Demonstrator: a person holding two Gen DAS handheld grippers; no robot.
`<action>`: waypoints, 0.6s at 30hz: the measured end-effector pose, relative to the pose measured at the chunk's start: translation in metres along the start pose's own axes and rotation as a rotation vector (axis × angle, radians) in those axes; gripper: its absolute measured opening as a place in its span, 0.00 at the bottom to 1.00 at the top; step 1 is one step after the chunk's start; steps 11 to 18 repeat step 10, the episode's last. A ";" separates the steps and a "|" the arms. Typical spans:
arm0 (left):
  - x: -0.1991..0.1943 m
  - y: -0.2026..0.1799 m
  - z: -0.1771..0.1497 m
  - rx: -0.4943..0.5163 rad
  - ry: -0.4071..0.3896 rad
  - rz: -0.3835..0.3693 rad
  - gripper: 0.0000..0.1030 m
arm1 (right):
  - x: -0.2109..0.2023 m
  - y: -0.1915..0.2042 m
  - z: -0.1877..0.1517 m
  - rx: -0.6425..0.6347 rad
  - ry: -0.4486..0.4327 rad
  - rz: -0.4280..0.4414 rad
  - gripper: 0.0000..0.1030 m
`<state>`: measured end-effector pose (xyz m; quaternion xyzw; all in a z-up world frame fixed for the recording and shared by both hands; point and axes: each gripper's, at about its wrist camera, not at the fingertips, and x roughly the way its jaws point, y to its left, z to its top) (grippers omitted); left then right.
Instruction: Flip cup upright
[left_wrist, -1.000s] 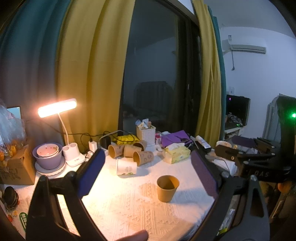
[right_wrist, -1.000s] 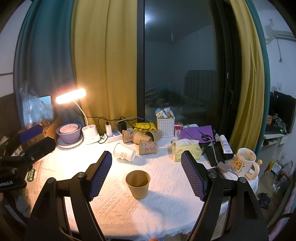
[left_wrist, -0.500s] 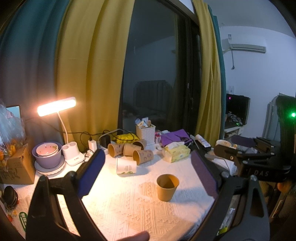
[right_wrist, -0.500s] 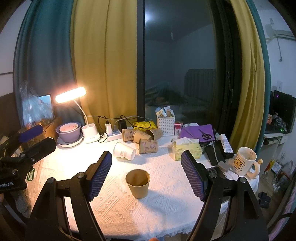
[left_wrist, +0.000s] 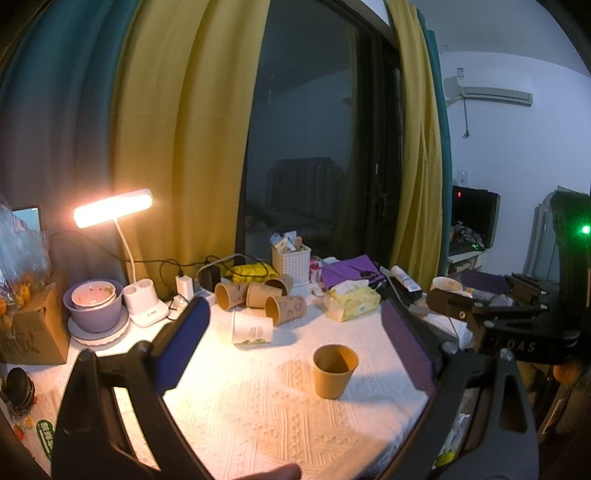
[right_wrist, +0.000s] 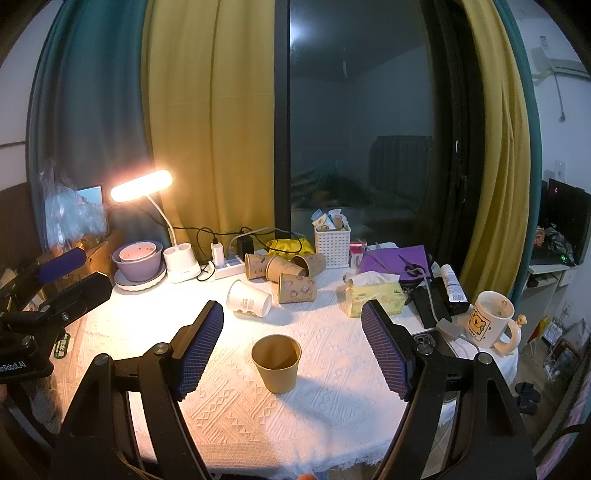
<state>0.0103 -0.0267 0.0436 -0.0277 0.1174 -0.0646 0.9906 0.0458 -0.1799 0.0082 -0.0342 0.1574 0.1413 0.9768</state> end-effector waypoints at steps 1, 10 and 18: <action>0.000 0.000 -0.001 0.000 0.001 0.000 0.92 | 0.000 0.000 0.000 0.000 0.000 0.000 0.78; 0.003 0.001 -0.007 -0.010 0.006 -0.003 0.92 | 0.005 0.002 -0.006 -0.006 0.012 0.007 0.78; 0.003 0.001 -0.007 -0.010 0.006 -0.003 0.92 | 0.005 0.002 -0.006 -0.006 0.012 0.007 0.78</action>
